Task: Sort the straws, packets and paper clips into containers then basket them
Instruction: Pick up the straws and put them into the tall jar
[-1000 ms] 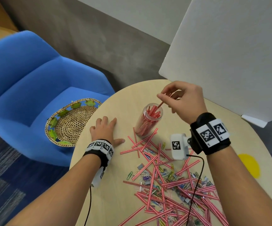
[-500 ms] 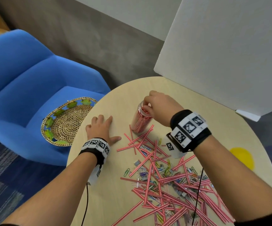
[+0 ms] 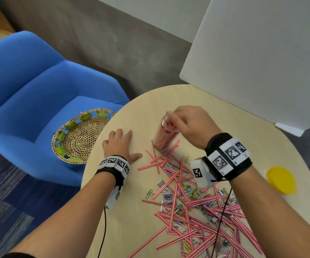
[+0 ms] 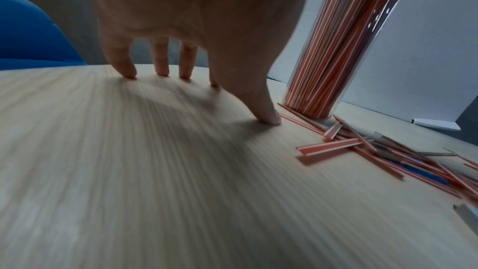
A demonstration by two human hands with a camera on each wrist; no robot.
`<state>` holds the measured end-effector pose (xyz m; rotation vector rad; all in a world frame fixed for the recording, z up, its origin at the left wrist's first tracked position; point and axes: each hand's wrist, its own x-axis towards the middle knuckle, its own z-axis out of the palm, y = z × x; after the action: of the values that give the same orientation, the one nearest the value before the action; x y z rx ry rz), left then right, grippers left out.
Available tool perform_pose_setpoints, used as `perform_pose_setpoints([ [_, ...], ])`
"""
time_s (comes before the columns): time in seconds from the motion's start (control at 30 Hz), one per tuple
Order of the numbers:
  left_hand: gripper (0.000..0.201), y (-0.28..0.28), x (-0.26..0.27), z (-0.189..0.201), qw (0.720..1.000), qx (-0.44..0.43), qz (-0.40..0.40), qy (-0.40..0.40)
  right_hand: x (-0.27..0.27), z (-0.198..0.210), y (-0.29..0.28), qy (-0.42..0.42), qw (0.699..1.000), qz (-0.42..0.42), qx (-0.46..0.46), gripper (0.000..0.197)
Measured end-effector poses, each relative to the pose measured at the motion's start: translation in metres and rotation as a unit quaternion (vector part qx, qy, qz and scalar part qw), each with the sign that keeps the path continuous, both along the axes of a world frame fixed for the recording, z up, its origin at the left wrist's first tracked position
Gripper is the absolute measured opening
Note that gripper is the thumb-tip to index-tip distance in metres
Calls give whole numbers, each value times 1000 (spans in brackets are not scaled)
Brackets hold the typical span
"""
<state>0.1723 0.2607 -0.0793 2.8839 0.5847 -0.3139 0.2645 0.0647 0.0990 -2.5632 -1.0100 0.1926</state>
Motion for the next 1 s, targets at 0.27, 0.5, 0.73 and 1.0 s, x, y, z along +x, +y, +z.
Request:
perform_pose_setpoints([
  [0.27,84,-7,2,8,1000,-15,8,23,-15,-92,-52,137,975,-157,-76,28],
  [0.5,51,-47,-8,23,996,-85,-20,14,-42,-140,-44,50,985,0,-165,46],
  [0.73,58,-95,-26,15,981,-193,-24,-29,-64,-145,-62,13,988,-30,-153,24],
  [1.0,54,-111,-34,13,992,-114,-53,-34,-74,-132,-51,102,967,-99,-210,11],
])
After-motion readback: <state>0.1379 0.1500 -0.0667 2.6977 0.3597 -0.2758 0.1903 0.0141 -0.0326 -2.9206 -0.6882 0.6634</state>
